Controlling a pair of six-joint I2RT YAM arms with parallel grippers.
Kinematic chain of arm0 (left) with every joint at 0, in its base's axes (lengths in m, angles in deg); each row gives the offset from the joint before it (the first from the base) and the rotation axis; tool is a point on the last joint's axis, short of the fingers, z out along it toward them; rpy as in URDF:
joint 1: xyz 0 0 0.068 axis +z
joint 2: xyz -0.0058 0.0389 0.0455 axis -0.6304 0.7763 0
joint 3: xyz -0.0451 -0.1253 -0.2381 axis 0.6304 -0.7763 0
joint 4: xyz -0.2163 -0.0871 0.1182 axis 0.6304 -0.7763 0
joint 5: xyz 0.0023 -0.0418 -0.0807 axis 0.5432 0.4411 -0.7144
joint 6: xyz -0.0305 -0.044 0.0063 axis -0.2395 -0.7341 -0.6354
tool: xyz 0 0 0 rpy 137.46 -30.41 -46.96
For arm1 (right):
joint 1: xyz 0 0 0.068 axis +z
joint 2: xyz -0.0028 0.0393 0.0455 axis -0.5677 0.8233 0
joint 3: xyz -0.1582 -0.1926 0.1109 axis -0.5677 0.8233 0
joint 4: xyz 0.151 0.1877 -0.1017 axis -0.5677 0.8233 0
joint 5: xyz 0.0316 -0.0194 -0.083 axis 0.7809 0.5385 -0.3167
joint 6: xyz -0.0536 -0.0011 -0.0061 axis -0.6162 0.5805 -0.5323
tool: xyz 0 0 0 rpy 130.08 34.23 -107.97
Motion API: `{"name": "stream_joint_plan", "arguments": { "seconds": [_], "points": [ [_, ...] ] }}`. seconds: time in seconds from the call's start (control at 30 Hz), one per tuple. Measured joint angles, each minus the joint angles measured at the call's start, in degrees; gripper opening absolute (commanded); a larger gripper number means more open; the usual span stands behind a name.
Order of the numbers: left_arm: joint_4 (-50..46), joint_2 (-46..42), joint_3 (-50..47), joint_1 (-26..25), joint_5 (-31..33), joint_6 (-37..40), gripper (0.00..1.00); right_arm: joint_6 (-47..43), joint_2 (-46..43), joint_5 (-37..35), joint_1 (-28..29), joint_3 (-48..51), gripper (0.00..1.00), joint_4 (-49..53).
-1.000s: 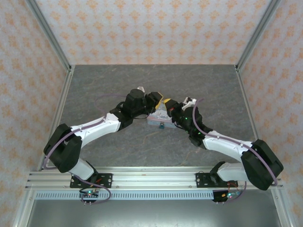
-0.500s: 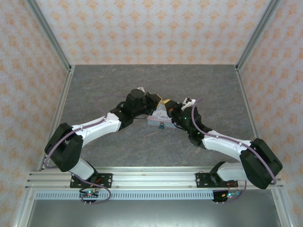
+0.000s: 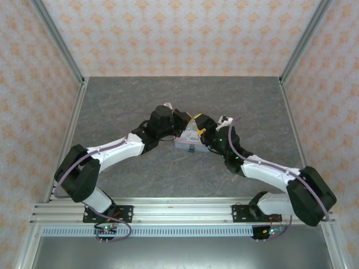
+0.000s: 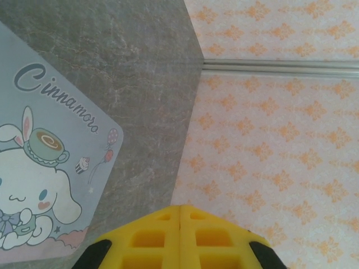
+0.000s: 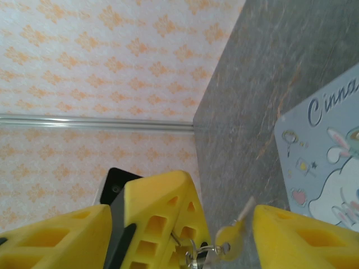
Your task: Unlock a padlock with a key
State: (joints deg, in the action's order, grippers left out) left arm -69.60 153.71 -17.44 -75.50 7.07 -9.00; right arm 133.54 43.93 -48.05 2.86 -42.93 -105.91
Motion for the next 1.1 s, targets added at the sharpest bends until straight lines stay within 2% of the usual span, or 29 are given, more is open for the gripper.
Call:
{"name": "stream_joint_plan", "arguments": {
  "seconds": [0.17,0.3,0.53,0.83,1.1],
  "points": [
    [2.67,0.00,0.02,3.69,-4.63,6.80,0.00,-2.75,-12.92,2.16,-6.38,3.52,0.68,5.92],
    [4.94,0.00,0.39,5.70,-9.11,12.98,0.00,-5.77,-16.00,6.27,-9.90,3.80,0.64,8.02],
    [10.03,0.02,0.92,5.79,-16.02,18.97,0.00,-7.74,-8.59,14.01,-10.88,2.86,0.59,3.98],
    [18.08,1.51,0.81,5.77,-17.70,17.20,0.00,-3.41,1.97,17.77,-10.69,0.81,0.51,-9.70],
    [21.20,3.80,0.68,5.68,-17.68,14.21,0.00,-1.33,5.11,18.32,-8.87,-0.11,0.46,-17.11]
  ]
}}
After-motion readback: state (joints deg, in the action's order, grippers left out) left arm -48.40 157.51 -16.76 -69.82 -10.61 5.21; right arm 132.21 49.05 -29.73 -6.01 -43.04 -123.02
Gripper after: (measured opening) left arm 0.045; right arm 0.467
